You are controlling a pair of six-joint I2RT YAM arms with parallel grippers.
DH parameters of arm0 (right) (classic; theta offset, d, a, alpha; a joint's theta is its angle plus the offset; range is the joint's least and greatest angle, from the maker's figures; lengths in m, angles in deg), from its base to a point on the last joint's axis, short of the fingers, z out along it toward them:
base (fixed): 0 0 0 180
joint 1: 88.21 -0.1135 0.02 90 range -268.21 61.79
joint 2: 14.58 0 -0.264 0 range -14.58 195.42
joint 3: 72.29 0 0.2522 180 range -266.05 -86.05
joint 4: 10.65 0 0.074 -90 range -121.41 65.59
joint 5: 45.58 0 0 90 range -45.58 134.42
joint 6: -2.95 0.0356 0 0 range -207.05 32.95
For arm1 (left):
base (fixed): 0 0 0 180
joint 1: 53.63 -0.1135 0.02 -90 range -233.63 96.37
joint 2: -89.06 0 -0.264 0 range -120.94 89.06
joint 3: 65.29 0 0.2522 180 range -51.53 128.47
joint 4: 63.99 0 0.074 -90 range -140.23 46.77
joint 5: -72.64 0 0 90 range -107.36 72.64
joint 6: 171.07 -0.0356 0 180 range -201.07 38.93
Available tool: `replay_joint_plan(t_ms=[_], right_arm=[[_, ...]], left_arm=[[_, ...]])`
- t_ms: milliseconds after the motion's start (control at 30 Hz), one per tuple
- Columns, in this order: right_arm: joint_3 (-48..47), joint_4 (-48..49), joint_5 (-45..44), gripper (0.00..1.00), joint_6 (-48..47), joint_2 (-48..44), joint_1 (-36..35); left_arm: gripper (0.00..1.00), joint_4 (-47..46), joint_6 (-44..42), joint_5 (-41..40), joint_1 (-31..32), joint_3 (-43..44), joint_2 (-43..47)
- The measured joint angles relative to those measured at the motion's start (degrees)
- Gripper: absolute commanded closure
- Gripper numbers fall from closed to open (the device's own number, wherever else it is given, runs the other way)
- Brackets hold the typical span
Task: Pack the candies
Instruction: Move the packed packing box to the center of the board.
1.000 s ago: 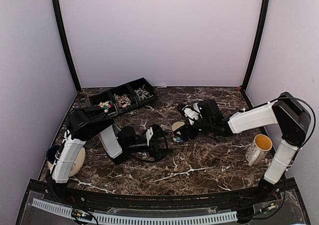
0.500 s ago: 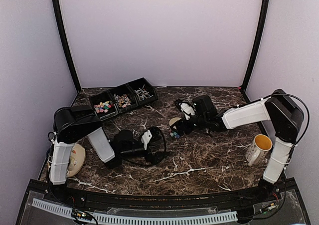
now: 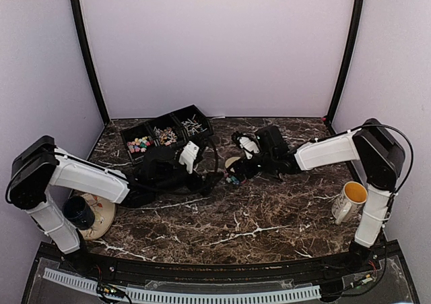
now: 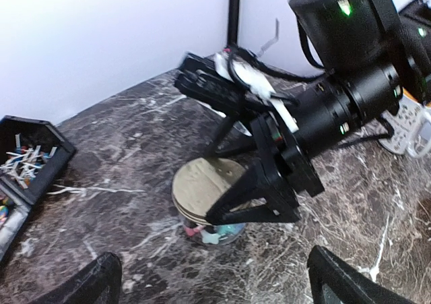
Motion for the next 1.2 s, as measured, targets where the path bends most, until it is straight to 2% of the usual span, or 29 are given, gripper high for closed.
replay_joint_plan(t_ms=[200,533,633,667,700,900,1200], right_arm=[[-4.3,-0.1,-0.2,0.15,-0.1,3.6,-2.1],[-9.7,-1.4,-0.5,0.13,0.1,7.4,-7.0],[-9.7,-1.6,-1.2,0.10,0.2,7.4,-7.8],[-9.7,-1.7,-1.5,0.01,0.2,7.4,-8.0],[-9.7,-1.8,-1.7,0.02,0.2,7.4,-8.0],[-9.0,-7.6,-3.9,0.03,0.8,5.1,-8.3],[-7.6,-13.4,-14.4,0.02,0.7,-9.6,-7.9]], left_arm=[[0.01,14.6,4.4,-11.3,0.0,1.4,12.9],[0.01,38.7,10.1,-28.2,0.0,2.6,26.7],[0.01,43.2,11.0,-31.7,0.0,2.5,32.0],[0.01,44.1,11.2,-32.7,0.0,2.4,33.7],[0.01,45.0,11.4,-33.8,0.0,2.1,36.2],[0.01,47.5,10.0,-35.4,-0.8,1.1,46.2],[0.01,55.7,8.7,-32.1,-7.2,6.0,44.9]])
